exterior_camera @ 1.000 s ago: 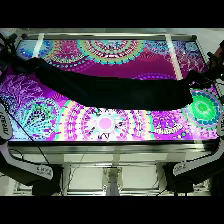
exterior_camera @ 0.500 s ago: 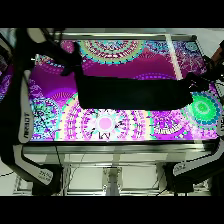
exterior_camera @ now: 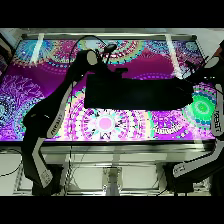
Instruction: Fold the clothes and pants, and hang the long-sleeved shirts on hangers.
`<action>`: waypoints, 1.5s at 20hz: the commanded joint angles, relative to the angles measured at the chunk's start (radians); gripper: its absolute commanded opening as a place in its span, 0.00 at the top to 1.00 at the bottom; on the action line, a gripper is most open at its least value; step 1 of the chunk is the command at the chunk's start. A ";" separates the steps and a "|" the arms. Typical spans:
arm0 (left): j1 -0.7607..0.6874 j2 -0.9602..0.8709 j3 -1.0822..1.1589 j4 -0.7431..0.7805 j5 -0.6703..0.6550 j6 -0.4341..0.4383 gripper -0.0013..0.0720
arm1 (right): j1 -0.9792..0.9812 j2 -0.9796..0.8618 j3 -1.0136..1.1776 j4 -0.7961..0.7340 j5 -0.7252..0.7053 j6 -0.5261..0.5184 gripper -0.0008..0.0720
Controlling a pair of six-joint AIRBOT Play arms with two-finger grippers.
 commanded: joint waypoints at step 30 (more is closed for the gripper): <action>0.406 -0.046 -0.108 0.062 -0.180 -0.255 0.11 | 0.074 0.000 -0.065 -0.014 0.009 -0.079 0.27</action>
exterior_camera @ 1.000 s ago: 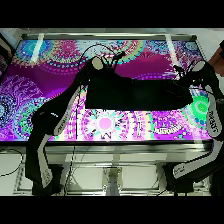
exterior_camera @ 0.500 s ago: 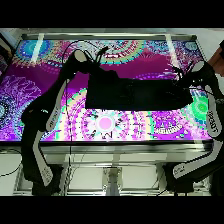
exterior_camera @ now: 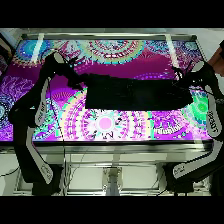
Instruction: Fold the clothes and pants, and hang the long-sleeved shirts on hangers.
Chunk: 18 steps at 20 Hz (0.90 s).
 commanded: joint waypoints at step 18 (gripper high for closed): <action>-0.048 -0.108 -0.005 -0.156 0.134 0.019 0.94 | 0.001 0.000 -0.001 -0.001 -0.001 -0.036 0.27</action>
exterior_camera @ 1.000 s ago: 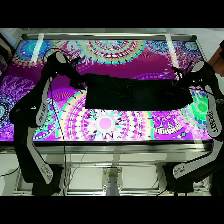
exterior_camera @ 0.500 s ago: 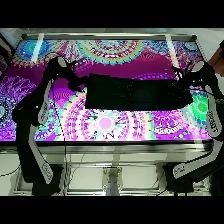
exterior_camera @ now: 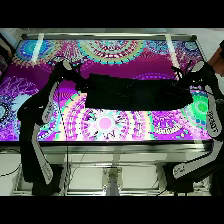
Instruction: Fold the clothes and pants, and hang the long-sleeved shirts on hangers.
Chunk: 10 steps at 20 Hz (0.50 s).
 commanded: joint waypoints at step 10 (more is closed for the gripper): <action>0.164 0.336 0.103 0.151 -0.406 0.006 0.95 | 0.109 0.001 0.000 0.410 -0.023 -0.070 0.31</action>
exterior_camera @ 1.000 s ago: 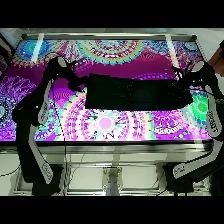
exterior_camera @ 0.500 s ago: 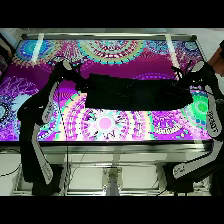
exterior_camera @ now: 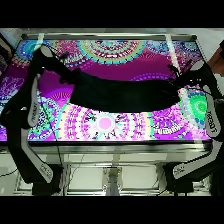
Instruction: Fold the clothes and pants, and hang the long-sleeved shirts on hangers.
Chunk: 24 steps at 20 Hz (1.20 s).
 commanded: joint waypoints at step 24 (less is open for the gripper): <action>-0.059 0.238 0.032 -0.011 -0.214 0.043 0.95 | 0.249 0.001 0.080 0.109 -0.015 -0.057 0.32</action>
